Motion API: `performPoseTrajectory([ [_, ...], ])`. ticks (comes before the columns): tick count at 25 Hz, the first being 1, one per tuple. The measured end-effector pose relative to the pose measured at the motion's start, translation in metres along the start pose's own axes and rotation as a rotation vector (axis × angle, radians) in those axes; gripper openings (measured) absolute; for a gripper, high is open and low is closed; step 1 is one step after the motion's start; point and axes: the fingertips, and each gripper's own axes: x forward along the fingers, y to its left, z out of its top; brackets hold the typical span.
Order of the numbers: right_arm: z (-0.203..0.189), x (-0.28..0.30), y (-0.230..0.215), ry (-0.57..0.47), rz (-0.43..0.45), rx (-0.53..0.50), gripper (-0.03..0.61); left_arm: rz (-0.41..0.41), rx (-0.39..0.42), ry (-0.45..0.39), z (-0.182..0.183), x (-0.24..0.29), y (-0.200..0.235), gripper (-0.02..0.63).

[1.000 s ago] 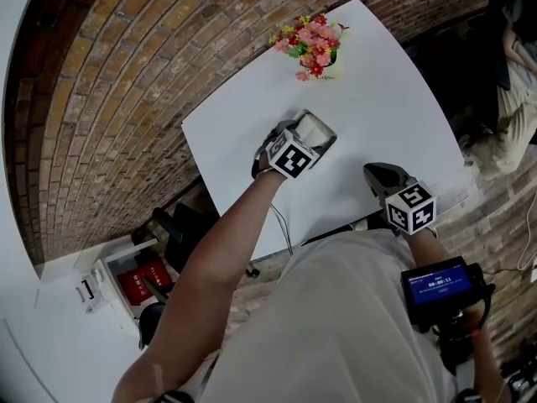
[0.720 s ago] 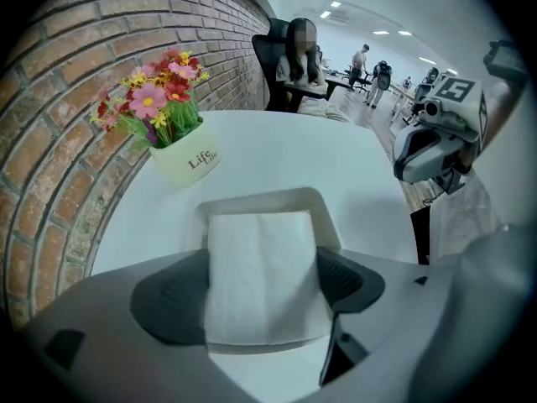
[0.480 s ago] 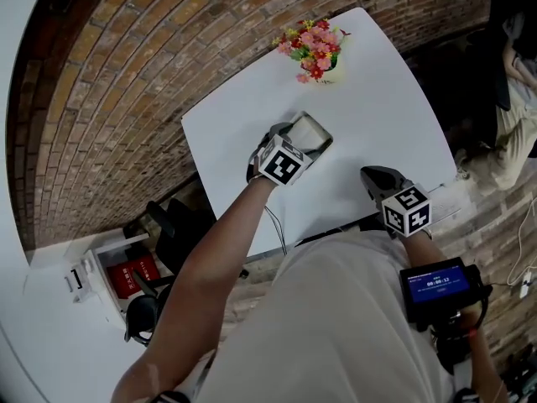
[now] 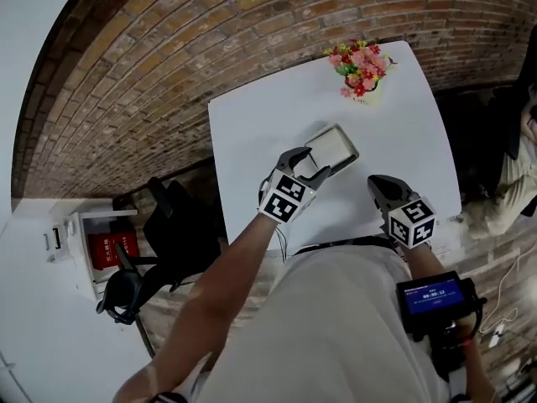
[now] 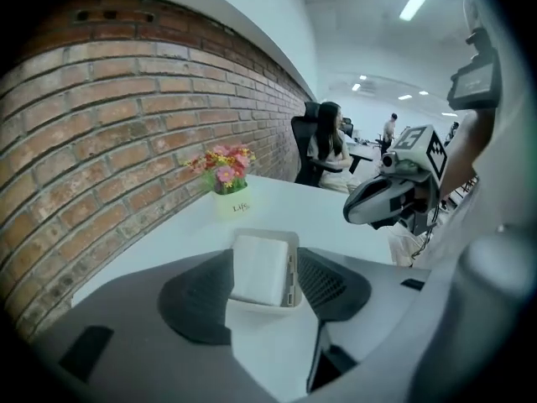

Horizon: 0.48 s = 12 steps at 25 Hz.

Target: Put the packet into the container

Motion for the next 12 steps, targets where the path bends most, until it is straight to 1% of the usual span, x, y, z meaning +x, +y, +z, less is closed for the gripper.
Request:
performPoseTrajectory([
  [3, 0.015, 0.002, 0.017, -0.010, 0.036, -0.060, 0.011, 0.017, -0.073, -0.071, -0.004, -0.025, -0.005, 0.201],
  [7, 0.029, 0.010, 0.032, -0.021, 0.071, -0.115, 0.011, 0.056, -0.169, -0.174, -0.014, -0.052, -0.003, 0.083],
  [9, 0.029, 0.014, 0.040, -0.025, 0.082, -0.126, 0.011, 0.064, -0.212, -0.212, -0.025, -0.065, -0.006, 0.045],
  [12, 0.031, 0.016, 0.050, -0.024, 0.109, -0.153, 0.011, 0.078, -0.270, -0.271, -0.038, -0.080, -0.011, 0.016],
])
